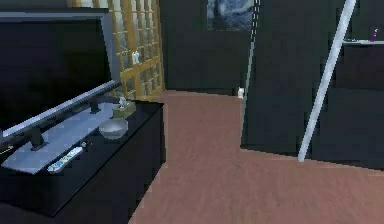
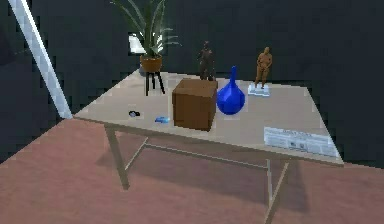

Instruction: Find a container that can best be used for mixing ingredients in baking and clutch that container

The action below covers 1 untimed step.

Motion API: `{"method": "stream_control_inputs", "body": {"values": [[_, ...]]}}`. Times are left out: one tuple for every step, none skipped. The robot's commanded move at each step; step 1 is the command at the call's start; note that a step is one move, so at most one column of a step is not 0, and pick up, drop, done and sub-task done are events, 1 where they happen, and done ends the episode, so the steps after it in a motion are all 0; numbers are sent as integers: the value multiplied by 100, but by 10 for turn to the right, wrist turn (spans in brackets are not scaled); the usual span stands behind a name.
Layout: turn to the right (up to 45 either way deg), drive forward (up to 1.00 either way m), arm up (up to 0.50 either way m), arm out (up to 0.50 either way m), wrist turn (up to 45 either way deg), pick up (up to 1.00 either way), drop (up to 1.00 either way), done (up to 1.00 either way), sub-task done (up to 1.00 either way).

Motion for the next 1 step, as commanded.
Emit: {"method": "stream_control_inputs", "body": {"values": [[-30, 0, 0, 0, 0, 0, 0, 0, 0]]}}
